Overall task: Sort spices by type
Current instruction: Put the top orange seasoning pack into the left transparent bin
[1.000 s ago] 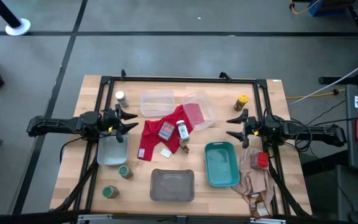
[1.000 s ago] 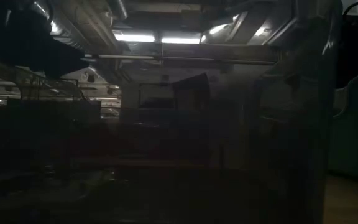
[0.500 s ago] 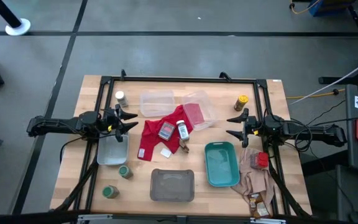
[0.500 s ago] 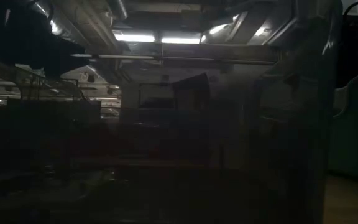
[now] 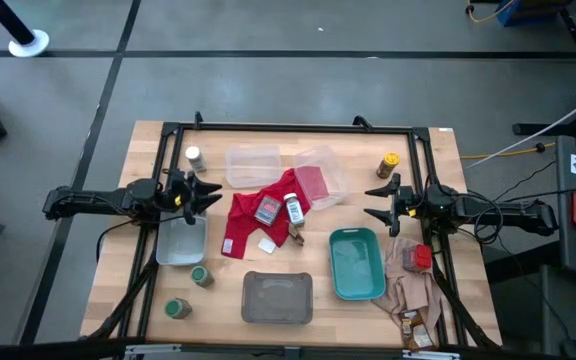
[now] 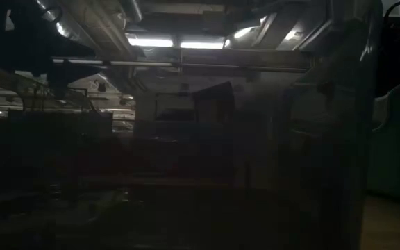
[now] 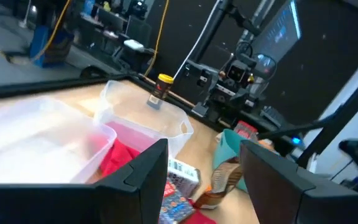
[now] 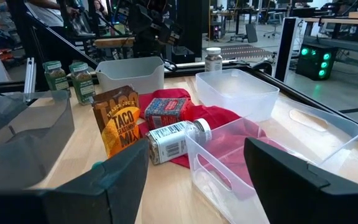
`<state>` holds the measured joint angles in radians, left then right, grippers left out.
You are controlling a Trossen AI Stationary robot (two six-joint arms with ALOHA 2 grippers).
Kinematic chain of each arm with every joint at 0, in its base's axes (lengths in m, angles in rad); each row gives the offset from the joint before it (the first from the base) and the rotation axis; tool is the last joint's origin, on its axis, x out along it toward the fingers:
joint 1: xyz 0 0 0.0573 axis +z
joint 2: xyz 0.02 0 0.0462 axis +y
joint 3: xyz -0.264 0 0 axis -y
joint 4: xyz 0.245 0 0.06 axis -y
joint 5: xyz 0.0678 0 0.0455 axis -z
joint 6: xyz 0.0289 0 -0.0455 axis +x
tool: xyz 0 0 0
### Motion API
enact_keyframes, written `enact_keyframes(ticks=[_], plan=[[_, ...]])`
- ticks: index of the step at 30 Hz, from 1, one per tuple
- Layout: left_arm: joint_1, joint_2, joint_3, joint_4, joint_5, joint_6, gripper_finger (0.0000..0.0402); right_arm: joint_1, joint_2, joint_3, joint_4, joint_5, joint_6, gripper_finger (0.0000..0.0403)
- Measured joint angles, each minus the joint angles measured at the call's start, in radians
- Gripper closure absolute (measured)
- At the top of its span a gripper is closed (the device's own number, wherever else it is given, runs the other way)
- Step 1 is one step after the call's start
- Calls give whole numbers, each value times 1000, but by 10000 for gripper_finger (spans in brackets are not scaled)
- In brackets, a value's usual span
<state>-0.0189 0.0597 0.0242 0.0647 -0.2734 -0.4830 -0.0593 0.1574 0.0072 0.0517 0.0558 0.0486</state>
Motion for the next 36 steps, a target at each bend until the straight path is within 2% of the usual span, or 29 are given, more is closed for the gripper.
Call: enact_keyframes(ticks=[8,18,23,30,36], plan=[[0,0,0,0,-4,-78,218,0,0,0,1,-4,0,139],[0,0,0,6,-37,66,218,0,0,0,0,-3,0,139],[0,19,1,118,-59,91,218,0,0,0,0,-3,0,139],[0,167,2,316,-59,182,218,0,0,0,0,-3,0,139],[0,354,58,338,-50,159,218,0,0,0,2,-3,0,139]])
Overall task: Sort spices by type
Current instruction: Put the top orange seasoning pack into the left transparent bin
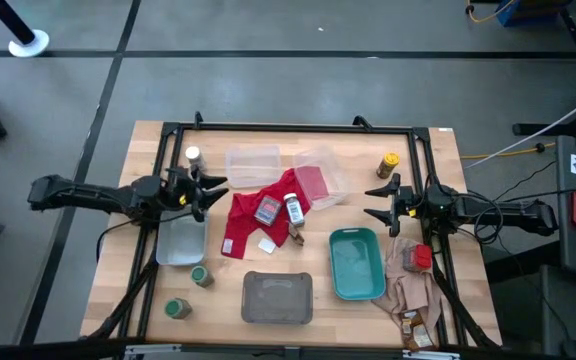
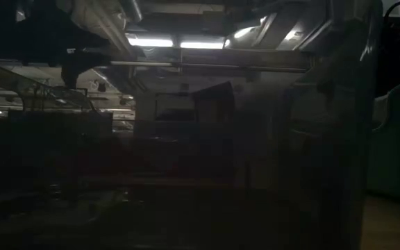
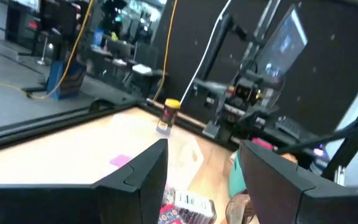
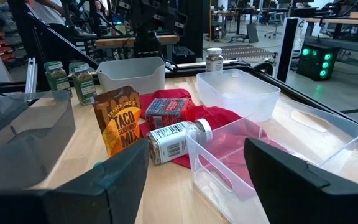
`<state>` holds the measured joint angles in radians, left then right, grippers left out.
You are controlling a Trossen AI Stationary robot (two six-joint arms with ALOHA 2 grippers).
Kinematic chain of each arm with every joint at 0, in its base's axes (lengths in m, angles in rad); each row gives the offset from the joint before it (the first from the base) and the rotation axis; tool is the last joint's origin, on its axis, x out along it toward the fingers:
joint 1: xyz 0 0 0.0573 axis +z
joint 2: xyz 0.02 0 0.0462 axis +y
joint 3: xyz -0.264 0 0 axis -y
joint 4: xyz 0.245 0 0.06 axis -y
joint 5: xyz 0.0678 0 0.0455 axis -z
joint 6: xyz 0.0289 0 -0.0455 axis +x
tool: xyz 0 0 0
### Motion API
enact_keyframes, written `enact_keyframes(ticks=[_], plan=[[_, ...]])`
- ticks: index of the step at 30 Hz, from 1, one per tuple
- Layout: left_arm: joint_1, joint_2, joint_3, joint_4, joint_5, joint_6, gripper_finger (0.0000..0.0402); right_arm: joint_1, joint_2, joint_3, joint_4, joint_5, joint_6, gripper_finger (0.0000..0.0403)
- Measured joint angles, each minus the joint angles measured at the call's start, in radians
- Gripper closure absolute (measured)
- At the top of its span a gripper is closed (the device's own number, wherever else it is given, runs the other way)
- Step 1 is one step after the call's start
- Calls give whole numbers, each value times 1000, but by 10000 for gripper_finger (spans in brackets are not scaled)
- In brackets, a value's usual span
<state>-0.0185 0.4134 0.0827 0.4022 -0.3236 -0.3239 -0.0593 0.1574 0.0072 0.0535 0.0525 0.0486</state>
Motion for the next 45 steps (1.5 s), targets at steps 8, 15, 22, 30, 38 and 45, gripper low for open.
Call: enact_keyframes(ticks=[8,15,22,30,38,45], plan=[[0,301,187,-20,40,97,218,0,0,0,1,0,0,139],[0,543,347,-139,108,131,218,0,0,0,0,0,0,139],[32,726,434,-137,195,184,218,0,0,0,-2,0,0,139],[88,904,494,-129,336,232,218,0,0,0,-2,0,0,139],[92,1077,567,-130,375,319,218,0,0,0,-3,0,0,139],[90,1195,640,-129,457,362,218,0,0,0,-3,0,0,139]])
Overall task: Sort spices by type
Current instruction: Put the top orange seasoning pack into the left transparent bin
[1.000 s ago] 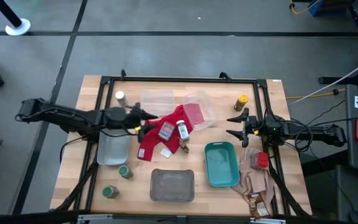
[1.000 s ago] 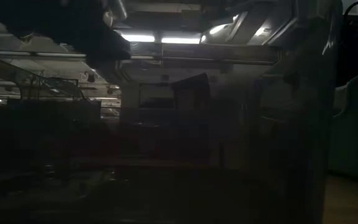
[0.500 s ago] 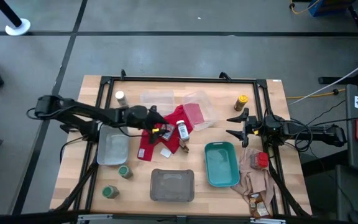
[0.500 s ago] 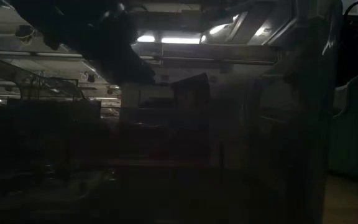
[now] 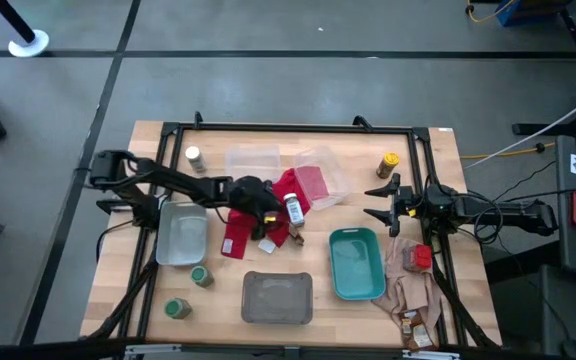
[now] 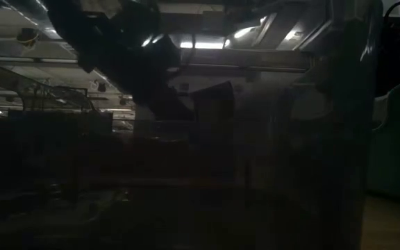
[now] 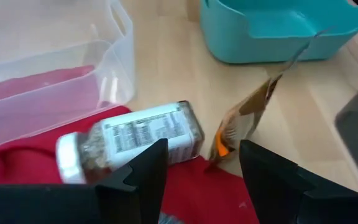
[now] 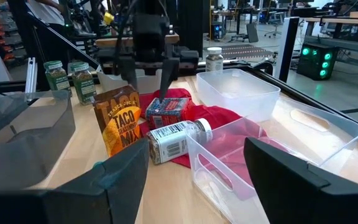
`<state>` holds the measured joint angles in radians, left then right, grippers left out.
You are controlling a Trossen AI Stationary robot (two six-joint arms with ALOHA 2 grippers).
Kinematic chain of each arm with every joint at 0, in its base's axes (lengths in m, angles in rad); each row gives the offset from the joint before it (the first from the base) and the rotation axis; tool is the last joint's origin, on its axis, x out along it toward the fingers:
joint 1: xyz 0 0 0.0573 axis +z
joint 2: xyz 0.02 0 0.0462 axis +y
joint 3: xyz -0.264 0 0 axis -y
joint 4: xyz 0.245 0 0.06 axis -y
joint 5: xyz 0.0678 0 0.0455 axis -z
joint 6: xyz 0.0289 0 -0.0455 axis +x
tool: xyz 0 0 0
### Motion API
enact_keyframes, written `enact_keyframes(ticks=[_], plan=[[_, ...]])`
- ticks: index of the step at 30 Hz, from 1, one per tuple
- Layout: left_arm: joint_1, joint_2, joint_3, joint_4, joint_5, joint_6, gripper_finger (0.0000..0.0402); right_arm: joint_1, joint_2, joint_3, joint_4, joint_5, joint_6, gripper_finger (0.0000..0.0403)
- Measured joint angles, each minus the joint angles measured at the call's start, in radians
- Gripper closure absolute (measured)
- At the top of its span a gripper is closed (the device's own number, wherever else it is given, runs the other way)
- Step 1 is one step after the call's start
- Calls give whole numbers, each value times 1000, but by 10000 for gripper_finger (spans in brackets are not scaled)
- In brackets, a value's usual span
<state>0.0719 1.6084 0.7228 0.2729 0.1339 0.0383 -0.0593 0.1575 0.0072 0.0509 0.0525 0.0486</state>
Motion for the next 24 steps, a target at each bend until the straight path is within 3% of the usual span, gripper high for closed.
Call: enact_keyframes(ticks=[9,24], plan=[[0,108,70,-2,121,71,218,0,0,0,0,0,0,139],[1,207,142,2,172,136,218,0,0,0,0,0,0,139]])
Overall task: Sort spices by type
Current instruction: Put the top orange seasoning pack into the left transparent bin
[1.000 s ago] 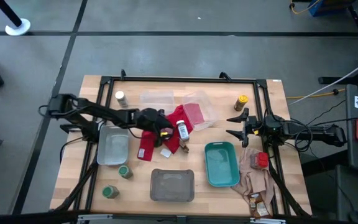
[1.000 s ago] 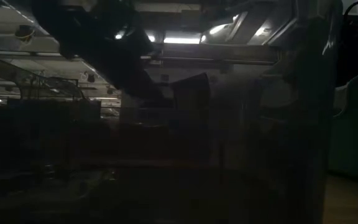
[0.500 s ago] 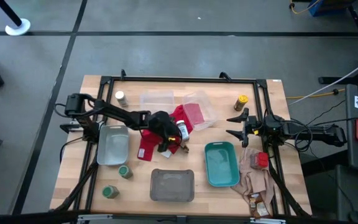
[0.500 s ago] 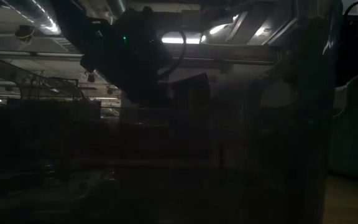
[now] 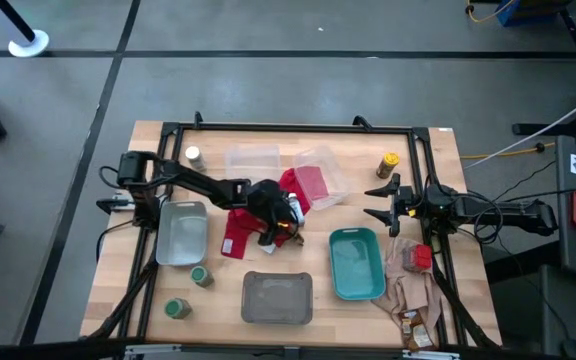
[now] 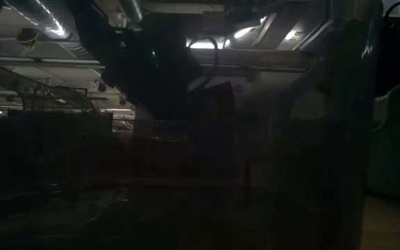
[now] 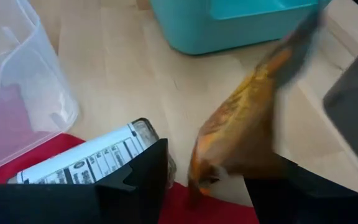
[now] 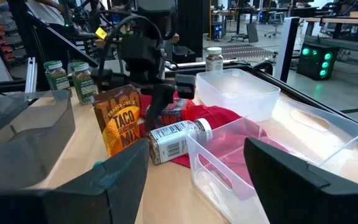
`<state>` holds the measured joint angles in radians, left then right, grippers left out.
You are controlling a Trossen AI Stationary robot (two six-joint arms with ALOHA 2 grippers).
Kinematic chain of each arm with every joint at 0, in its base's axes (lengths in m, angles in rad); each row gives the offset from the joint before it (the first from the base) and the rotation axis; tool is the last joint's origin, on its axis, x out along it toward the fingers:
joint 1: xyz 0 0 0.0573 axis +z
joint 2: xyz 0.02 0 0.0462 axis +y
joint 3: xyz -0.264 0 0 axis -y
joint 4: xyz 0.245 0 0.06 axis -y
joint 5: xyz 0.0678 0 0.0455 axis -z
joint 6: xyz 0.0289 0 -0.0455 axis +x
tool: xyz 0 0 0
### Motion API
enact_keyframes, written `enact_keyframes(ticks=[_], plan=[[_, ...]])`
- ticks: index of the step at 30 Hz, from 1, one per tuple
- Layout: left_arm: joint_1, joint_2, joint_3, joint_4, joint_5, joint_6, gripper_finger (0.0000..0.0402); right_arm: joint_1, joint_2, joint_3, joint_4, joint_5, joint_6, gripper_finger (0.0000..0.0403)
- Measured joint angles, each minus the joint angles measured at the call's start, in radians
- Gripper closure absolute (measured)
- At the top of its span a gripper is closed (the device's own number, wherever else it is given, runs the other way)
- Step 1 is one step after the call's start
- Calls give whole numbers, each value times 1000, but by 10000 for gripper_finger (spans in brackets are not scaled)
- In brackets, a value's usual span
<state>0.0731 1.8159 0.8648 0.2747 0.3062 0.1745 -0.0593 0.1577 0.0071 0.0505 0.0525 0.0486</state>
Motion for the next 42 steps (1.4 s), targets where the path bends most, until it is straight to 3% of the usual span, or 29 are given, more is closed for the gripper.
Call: enact_keyframes(ticks=[11,25,42], plan=[[-2,47,41,6,19,36,224,0,0,0,0,0,0,139],[-2,45,41,-2,18,24,387,0,0,0,0,0,0,139],[9,44,41,-1,76,-153,387,0,0,0,0,0,0,139]])
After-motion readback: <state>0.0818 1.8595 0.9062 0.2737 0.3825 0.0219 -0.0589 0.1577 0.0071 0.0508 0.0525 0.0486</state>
